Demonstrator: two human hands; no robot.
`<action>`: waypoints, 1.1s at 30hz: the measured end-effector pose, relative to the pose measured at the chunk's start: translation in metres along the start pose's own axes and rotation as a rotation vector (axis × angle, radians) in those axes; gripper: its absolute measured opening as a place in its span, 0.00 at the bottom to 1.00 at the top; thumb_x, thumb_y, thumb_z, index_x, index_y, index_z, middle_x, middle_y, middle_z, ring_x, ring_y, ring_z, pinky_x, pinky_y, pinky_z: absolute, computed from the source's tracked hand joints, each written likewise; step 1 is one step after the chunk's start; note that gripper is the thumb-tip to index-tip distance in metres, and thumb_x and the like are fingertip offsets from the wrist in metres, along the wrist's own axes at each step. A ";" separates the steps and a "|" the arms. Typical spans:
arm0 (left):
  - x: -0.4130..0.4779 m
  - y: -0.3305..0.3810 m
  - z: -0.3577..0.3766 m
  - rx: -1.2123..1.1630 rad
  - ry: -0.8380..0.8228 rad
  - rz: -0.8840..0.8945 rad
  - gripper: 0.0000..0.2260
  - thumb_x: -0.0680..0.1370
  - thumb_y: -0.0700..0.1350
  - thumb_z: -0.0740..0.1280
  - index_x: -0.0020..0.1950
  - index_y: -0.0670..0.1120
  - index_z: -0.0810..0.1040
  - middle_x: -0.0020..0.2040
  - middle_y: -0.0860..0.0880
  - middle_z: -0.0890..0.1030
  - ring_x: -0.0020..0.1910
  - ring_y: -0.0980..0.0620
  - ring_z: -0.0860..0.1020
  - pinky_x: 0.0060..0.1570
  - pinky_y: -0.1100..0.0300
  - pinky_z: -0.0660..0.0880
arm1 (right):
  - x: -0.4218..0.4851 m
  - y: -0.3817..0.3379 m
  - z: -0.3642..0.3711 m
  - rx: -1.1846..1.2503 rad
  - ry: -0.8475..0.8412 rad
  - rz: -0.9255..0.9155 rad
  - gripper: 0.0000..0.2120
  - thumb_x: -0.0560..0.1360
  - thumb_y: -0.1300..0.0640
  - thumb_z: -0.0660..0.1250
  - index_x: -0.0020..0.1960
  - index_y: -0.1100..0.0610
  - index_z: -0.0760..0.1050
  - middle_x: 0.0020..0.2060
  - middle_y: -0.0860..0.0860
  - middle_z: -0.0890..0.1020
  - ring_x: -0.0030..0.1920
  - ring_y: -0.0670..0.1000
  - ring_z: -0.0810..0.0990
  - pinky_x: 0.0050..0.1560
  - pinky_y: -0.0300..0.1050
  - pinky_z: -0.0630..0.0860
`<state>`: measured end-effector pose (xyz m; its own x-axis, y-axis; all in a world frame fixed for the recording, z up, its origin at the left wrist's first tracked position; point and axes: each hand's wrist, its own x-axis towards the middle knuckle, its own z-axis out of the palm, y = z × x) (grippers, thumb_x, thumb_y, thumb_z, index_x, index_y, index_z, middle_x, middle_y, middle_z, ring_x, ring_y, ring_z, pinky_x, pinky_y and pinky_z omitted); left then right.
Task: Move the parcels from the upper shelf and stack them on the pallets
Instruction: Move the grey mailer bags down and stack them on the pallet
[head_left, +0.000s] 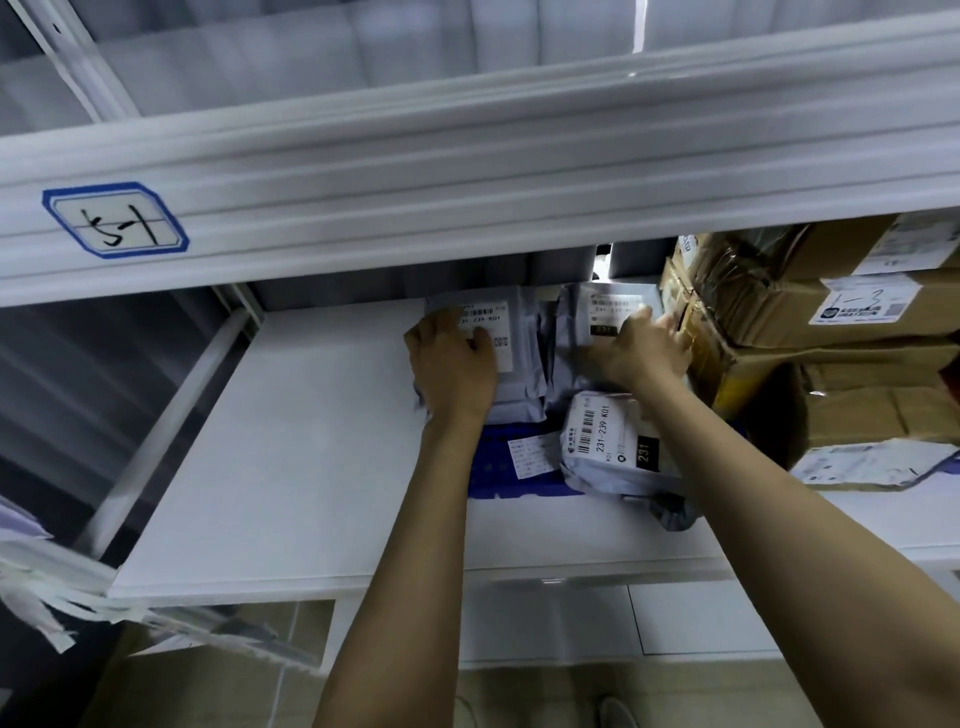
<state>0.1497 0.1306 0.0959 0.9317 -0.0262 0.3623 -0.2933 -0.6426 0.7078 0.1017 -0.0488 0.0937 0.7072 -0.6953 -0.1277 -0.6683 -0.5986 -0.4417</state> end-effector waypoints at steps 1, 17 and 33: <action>-0.003 0.005 0.004 0.006 -0.013 0.006 0.16 0.80 0.44 0.61 0.66 0.42 0.73 0.64 0.42 0.75 0.66 0.45 0.66 0.64 0.56 0.67 | 0.000 0.002 0.001 -0.023 -0.044 0.009 0.60 0.60 0.27 0.71 0.77 0.60 0.50 0.75 0.65 0.54 0.74 0.67 0.57 0.71 0.63 0.59; -0.013 0.043 0.027 -0.116 -0.143 0.080 0.12 0.80 0.43 0.62 0.60 0.38 0.77 0.57 0.43 0.79 0.54 0.50 0.75 0.52 0.65 0.69 | 0.017 0.001 -0.010 0.225 0.043 -0.212 0.54 0.61 0.34 0.75 0.75 0.59 0.54 0.68 0.59 0.62 0.69 0.63 0.60 0.70 0.54 0.63; 0.016 0.025 0.001 -0.540 -0.111 -0.377 0.09 0.80 0.44 0.62 0.54 0.42 0.79 0.48 0.44 0.81 0.45 0.48 0.79 0.51 0.54 0.75 | 0.022 0.014 -0.008 0.529 0.096 -0.214 0.35 0.74 0.44 0.69 0.72 0.62 0.62 0.64 0.59 0.76 0.61 0.59 0.76 0.58 0.49 0.73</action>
<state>0.1572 0.1134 0.1188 0.9995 0.0274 -0.0133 0.0173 -0.1503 0.9885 0.1063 -0.0761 0.0917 0.7730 -0.6288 0.0836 -0.2892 -0.4666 -0.8358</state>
